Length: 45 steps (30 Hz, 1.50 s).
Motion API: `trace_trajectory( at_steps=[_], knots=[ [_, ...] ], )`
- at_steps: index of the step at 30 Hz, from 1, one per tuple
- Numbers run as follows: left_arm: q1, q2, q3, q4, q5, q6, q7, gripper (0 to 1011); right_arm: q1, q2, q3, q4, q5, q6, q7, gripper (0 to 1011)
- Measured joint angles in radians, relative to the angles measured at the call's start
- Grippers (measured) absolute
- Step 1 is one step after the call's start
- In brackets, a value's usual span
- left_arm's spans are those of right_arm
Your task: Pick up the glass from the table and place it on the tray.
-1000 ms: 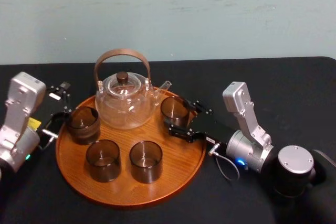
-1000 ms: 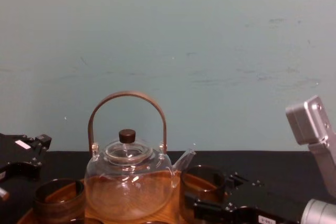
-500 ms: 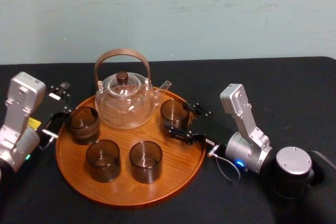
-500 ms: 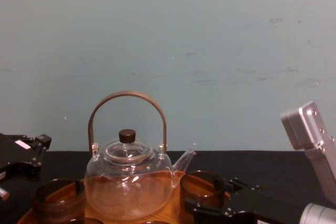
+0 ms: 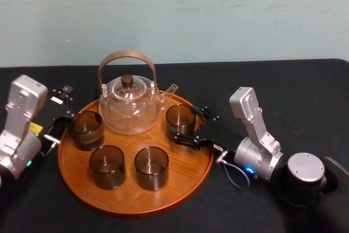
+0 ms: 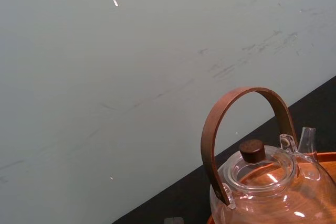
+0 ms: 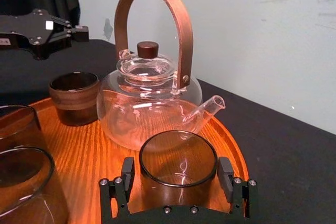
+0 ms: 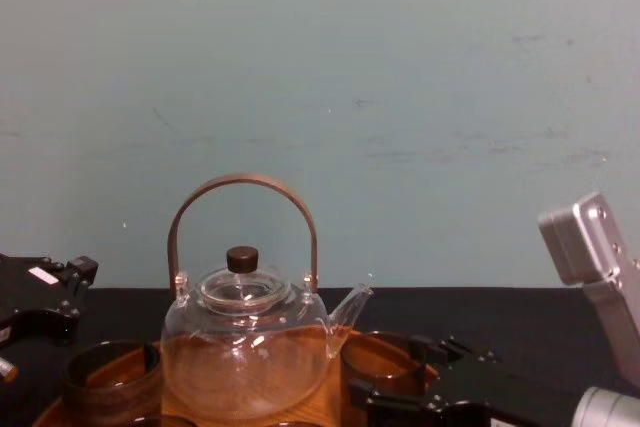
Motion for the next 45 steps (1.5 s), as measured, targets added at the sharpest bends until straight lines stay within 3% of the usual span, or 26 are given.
trace_trajectory(
  at_steps=[24,39,45],
  knots=[
    [0.0,0.0,0.0,0.0,0.0,0.0,0.0,0,0.001,0.008,0.0,-0.002,0.028,-0.01,0.031,1002],
    [0.0,0.0,0.0,0.0,0.0,0.0,0.0,0,-0.081,0.066,0.035,-0.161,0.046,-0.023,-0.003,1002],
    [0.0,0.0,0.0,0.0,0.0,0.0,0.0,0,-0.112,0.085,0.059,-0.196,0.053,-0.033,-0.021,1002]
  ],
)
